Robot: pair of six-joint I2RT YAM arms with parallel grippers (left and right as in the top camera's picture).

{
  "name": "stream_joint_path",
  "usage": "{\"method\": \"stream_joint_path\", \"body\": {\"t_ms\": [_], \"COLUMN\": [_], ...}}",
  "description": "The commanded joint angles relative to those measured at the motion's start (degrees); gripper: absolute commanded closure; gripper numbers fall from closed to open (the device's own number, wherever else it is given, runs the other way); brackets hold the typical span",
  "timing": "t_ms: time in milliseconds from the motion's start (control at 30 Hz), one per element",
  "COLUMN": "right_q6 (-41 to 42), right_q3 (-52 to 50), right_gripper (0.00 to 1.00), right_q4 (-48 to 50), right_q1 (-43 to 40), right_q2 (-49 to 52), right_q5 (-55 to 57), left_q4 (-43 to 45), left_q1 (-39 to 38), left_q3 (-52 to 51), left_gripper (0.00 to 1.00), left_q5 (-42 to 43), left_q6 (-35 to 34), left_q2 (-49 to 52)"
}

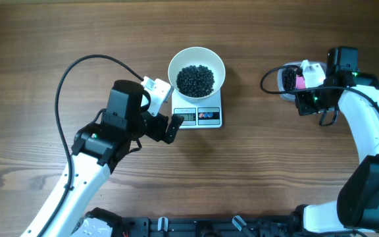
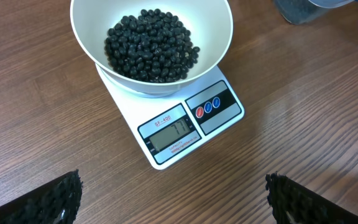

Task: Scoop item into bowl and weigh 150g on scale
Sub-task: 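Drag the pink scoop through the black beans in the tub to fill it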

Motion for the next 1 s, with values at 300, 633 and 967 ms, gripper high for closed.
{"method": "stream_joint_path", "body": {"t_ms": [300, 633, 967], "right_q6": [-0.11, -0.26, 2.91], "right_q3": [0.74, 0.74, 0.74], "right_gripper": [0.96, 0.96, 0.96], "right_q4": [-0.33, -0.92, -2.23], "right_q1": [0.83, 0.81, -1.66], "right_q2": [1.05, 1.05, 1.05], "right_q5": [-5.4, -7.21, -7.28], "left_q4": [-0.02, -0.02, -0.02], "left_q1": [-0.2, -0.2, -0.2], "left_q3": [-0.28, -0.28, -0.28], "left_gripper": [0.0, 0.0, 0.0], "left_q5": [0.48, 0.5, 0.5], "left_q6": [0.66, 0.66, 0.66], "left_q2": [0.44, 0.44, 0.44]}}
